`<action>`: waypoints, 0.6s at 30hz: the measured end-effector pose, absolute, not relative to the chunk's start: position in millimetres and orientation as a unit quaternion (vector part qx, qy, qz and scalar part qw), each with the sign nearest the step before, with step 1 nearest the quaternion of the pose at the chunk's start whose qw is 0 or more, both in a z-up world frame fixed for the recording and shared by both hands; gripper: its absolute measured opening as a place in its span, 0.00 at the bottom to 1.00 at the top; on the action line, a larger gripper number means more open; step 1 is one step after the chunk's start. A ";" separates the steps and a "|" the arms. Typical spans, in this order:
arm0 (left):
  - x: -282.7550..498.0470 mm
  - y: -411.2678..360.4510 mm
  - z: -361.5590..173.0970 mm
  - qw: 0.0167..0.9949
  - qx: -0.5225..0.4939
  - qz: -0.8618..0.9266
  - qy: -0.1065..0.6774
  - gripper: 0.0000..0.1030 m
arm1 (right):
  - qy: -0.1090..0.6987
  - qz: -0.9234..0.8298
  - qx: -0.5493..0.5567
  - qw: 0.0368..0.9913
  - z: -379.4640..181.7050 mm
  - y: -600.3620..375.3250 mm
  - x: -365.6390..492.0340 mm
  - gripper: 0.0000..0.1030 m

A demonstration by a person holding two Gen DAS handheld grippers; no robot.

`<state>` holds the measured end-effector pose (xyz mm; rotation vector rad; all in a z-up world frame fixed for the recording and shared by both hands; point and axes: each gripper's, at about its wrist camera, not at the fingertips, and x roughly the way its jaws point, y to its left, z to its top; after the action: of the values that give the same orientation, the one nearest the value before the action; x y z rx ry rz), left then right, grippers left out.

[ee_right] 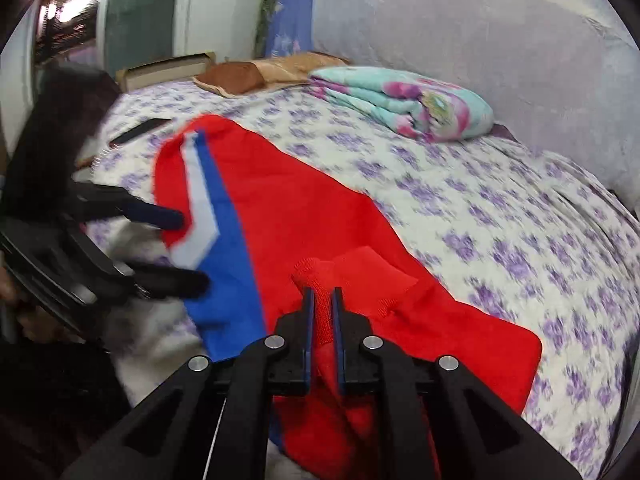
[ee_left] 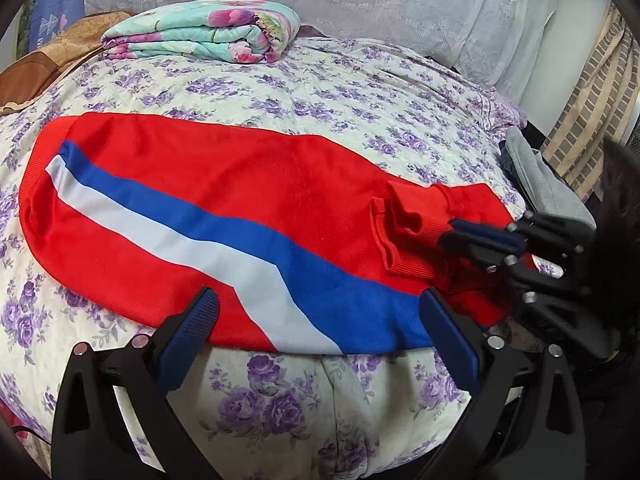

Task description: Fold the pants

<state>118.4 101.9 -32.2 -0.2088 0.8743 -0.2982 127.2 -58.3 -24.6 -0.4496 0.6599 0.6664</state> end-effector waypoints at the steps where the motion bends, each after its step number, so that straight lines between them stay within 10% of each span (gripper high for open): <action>1: 118.5 102.0 -32.3 0.890 -0.101 -0.143 0.421 0.95 | 0.333 0.324 -0.222 0.857 -33.7 -53.8 130.3 0.10; 5: 114.8 108.6 -28.0 0.892 -0.115 -0.142 0.413 0.95 | 0.347 0.331 -0.230 0.847 -57.8 -52.1 134.9 0.18; 8: 104.5 132.6 -15.5 0.901 -0.142 -0.114 0.393 0.95 | 0.335 0.342 -0.197 0.855 -43.7 -58.4 128.7 0.57; 18: 101.4 260.8 -52.7 0.827 -0.399 -0.033 0.394 0.95 | 0.245 0.336 -0.093 0.905 -3.7 -104.0 88.1 0.69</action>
<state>101.4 260.8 -52.7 -0.8469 0.8378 -0.0697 88.1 -104.0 -3.7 -0.1930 0.5060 0.6945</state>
